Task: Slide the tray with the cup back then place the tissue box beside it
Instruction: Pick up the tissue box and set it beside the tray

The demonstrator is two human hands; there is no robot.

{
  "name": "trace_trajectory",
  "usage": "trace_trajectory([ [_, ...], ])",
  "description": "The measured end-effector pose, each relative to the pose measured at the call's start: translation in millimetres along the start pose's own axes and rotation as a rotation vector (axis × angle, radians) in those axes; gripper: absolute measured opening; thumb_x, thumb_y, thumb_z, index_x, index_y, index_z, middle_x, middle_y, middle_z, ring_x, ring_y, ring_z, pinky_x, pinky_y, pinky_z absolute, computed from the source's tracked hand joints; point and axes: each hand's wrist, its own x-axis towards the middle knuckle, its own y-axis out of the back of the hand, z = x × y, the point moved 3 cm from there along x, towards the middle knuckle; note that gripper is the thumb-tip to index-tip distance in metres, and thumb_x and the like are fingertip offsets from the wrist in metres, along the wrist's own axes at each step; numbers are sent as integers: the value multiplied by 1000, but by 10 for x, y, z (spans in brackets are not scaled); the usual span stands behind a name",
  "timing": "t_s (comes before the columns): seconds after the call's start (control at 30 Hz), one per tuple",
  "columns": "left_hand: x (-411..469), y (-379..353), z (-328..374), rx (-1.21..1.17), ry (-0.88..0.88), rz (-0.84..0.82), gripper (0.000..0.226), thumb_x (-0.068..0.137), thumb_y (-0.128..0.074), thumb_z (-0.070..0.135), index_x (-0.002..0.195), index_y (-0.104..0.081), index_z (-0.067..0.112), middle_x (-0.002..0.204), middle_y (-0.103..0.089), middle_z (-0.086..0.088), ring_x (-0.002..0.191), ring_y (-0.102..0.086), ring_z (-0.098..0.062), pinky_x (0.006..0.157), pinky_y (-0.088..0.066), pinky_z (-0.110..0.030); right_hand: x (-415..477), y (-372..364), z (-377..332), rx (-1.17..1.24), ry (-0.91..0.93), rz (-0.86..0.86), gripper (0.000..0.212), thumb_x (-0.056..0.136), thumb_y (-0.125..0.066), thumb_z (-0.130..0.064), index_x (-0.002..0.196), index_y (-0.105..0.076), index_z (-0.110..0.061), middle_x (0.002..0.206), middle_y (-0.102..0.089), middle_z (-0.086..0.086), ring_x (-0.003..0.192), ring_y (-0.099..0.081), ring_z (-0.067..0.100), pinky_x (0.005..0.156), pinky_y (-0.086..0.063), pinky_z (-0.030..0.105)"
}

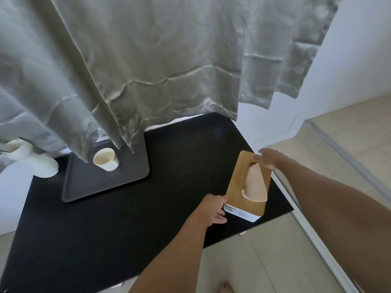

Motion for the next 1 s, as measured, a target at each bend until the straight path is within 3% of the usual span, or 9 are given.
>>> trace_trajectory([
  [0.2,16,-132,21,-62,14,-26,45,98,-58,22,136,-49,-1,129,-64,-25,76,-67,-29,81,-60,-39,6,-46,-3,-14,48,-48,58,100,-35,-49,146,-39,-14,146,-49,11,129,-51,33,106,-42,45],
  [0.4,-49,-238,37,-95,-8,9,21,96,-59,15,112,-50,5,117,-64,-20,94,-67,-25,68,-57,-31,5,-33,-32,55,76,-25,53,98,-37,-53,133,-50,-15,130,-59,10,107,-58,27,95,-48,42],
  [0.5,-98,-276,64,-108,-12,-5,39,95,-62,17,130,-48,7,122,-61,-21,94,-68,-25,79,-59,-37,-16,-43,-88,82,78,-12,54,97,-38,-55,130,-52,-16,126,-61,8,107,-60,27,94,-50,42],
  [0.63,-172,-223,110,-161,-3,5,59,94,-64,18,147,-38,9,138,-52,-23,122,-61,-37,100,-56,-48,-25,-69,-178,90,64,-12,54,97,-38,-55,130,-51,-14,118,-60,8,98,-56,24,86,-48,38],
  [0.77,-213,-38,193,-217,-24,90,67,93,-65,17,151,-32,15,150,-42,-19,133,-51,-39,103,-53,-52,-26,-111,-293,180,44,-43,53,97,-39,-55,130,-50,-14,121,-59,11,100,-56,27,83,-49,40],
  [0.9,-252,198,337,-238,-63,143,75,87,-68,17,152,-29,15,148,-41,-17,135,-46,-38,108,-47,-54,-55,-173,-420,330,-8,-71,54,97,-42,-51,135,-44,-13,129,-54,14,116,-55,34,92,-52,47],
  [1.0,-222,377,417,-240,-94,217,80,86,-66,19,153,-23,15,148,-38,-15,135,-43,-37,106,-43,-50,-36,-239,-548,447,-23,-114,56,93,-48,-48,136,-43,-12,129,-53,14,115,-54,35,93,-55,49],
])
